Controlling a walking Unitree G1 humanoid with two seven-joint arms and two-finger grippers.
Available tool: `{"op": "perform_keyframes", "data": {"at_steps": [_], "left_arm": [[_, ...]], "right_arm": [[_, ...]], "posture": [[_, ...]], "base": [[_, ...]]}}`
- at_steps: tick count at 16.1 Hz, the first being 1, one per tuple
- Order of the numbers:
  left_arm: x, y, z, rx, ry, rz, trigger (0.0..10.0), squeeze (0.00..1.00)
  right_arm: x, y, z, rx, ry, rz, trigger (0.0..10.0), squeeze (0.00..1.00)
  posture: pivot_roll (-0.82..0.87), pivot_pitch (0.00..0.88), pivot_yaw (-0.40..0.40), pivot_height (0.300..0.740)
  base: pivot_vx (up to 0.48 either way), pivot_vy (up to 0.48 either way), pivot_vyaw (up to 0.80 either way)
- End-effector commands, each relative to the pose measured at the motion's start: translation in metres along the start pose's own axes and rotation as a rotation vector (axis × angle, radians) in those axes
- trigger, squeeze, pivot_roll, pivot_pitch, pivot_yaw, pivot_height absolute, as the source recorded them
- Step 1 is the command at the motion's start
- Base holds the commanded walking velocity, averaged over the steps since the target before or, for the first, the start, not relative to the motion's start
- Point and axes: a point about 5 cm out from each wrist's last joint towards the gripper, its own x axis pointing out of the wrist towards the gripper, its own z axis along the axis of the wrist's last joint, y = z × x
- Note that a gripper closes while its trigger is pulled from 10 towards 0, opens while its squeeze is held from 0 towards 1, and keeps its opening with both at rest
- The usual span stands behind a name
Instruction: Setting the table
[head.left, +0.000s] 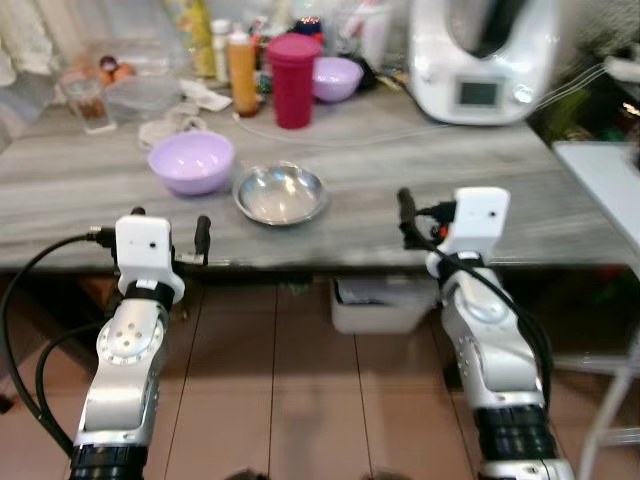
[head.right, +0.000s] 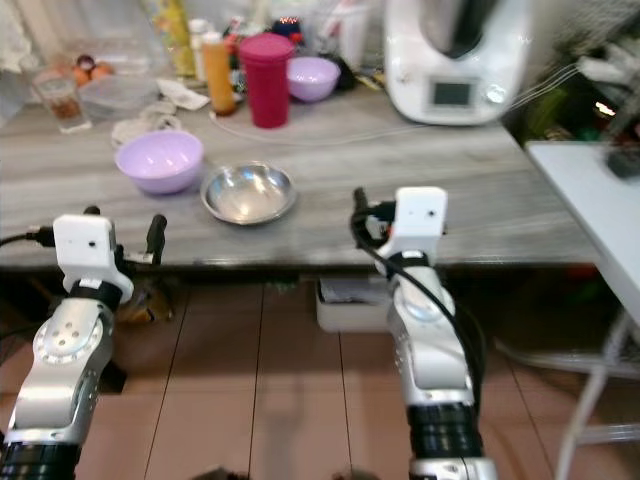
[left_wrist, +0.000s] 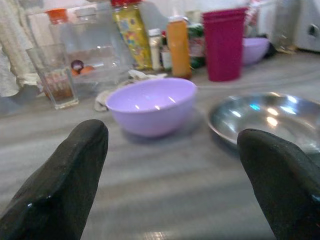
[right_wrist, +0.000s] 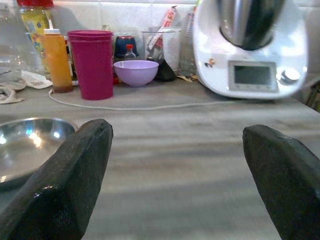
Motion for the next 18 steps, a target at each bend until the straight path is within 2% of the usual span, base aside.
{"op": "perform_keyframes", "data": {"at_steps": [1, 4, 6, 9, 11, 14, 17, 18], "left_arm": [[-0.001, -0.004, -0.001, 0.002, 0.012, -0.020, 10.0, 0.00], [-0.006, -0.003, -0.002, 0.006, 0.009, -0.024, 10.0, 0.00], [-0.016, -0.003, -0.011, -0.003, 0.034, -0.022, 10.0, 0.00], [-0.023, -0.004, -0.017, 0.007, 0.053, -0.018, 10.0, 0.00], [-0.028, -0.004, -0.020, 0.013, 0.063, -0.017, 10.0, 0.00], [-0.032, -0.003, -0.024, 0.028, 0.075, -0.017, 10.0, 0.00], [-0.045, 0.008, -0.038, 0.045, 0.116, 0.023, 10.0, 0.00], [-0.050, 0.011, -0.045, 0.055, 0.131, 0.033, 10.0, 0.00]], "right_arm": [[0.000, -0.005, 0.001, -0.001, 0.001, -0.020, 10.0, 0.00], [-0.006, -0.004, -0.003, 0.012, 0.002, -0.030, 10.0, 0.00], [-0.011, -0.003, -0.005, 0.007, 0.002, -0.026, 10.0, 0.00], [-0.012, -0.004, -0.006, -0.011, 0.000, -0.015, 10.0, 0.00], [-0.013, -0.006, -0.008, -0.022, -0.007, -0.008, 10.0, 0.00], [-0.015, -0.011, -0.011, -0.012, -0.013, -0.060, 10.0, 0.00], [-0.020, -0.020, -0.024, 0.031, 0.014, -0.079, 10.0, 0.00], [-0.023, -0.021, -0.024, 0.019, 0.012, -0.064, 10.0, 0.00]], "posture": [[-0.12, 0.112, 0.026, 0.740], [-0.11, 0.114, 0.024, 0.740], [-0.11, 0.123, 0.022, 0.740], [-0.11, 0.110, 0.026, 0.740], [-0.09, 0.087, 0.042, 0.740], [-0.09, 0.053, 0.079, 0.740], [-0.11, 0.025, 0.097, 0.740], [-0.11, 0.020, 0.088, 0.740]], "base": [[-0.292, 0.000, -0.71], [-0.092, 0.000, 0.00], [0.000, 0.000, 0.00], [0.000, 0.000, 0.00], [0.000, 0.000, 0.00], [0.000, 0.000, 0.14], [0.000, 0.000, 0.00], [0.000, 0.000, 0.00]]}}
